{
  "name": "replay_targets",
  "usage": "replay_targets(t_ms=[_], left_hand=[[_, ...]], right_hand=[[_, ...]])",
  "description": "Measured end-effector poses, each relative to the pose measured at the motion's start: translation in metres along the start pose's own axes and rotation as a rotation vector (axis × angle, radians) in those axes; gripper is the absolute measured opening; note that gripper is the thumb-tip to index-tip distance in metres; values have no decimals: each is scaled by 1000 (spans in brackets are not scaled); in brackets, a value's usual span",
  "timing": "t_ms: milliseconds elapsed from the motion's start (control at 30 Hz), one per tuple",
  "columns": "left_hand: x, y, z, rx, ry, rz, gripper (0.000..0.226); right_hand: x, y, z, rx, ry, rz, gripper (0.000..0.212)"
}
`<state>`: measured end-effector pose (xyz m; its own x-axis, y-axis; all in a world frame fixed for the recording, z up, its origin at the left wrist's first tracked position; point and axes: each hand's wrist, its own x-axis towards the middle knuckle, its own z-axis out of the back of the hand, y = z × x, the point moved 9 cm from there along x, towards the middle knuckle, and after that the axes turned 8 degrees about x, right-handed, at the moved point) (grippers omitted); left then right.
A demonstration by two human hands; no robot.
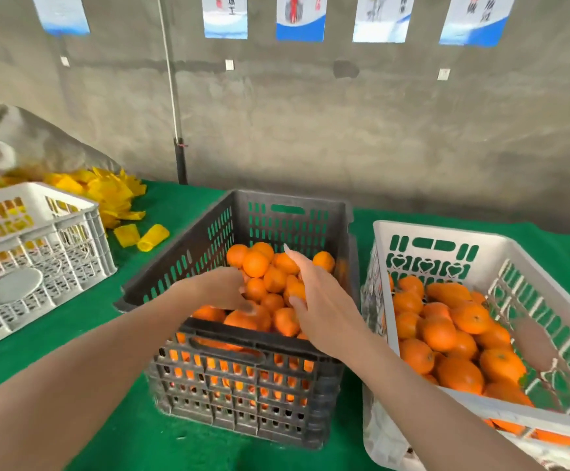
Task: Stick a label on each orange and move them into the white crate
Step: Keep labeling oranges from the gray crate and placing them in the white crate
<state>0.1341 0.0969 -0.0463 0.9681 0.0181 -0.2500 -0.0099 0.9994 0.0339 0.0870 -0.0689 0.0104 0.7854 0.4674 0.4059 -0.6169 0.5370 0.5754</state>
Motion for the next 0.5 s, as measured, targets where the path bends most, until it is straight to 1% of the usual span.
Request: replay_targets(t_ms=[33,67,100,133,167,200,233,300,333,400,467,500], left_hand=[[12,-5,-18,30,113,-4,50],[22,-6,-33,-2,170,0,48],[29,-10,-41,-108,162,-3,44],[37,-11,-43,-219,90,6,39],[41,-12,-42,-284,30,14,36],[45,-14,-42,-311,19,-3,36],[44,-17,-45,-282,73,-32,37],[30,-18,-49,-193,247,-55,48],[25,-15,-46,-262,285,-50,52],[15,-12,-27,-639,253,-63,50],[-5,-18,-5,-1104,230,-130,48],[-15,-22,5,-1265,215,-173,52]], right_hand=[[1,-2,-1,-11,8,-15,74],[1,-2,-1,-16,15,-25,74],[0,-3,-1,-20,18,-34,74],[0,-4,-2,-24,16,-43,74],[0,-5,-2,-27,13,-50,74],[1,-6,-2,-30,12,-59,75],[1,-6,-2,-33,12,-69,75],[2,-9,-1,-20,2,-89,74],[1,-11,0,-1,-5,-102,74],[0,-15,3,46,-34,-135,71],[-1,-17,10,73,-89,-153,61],[-2,-17,15,95,-126,-157,55]])
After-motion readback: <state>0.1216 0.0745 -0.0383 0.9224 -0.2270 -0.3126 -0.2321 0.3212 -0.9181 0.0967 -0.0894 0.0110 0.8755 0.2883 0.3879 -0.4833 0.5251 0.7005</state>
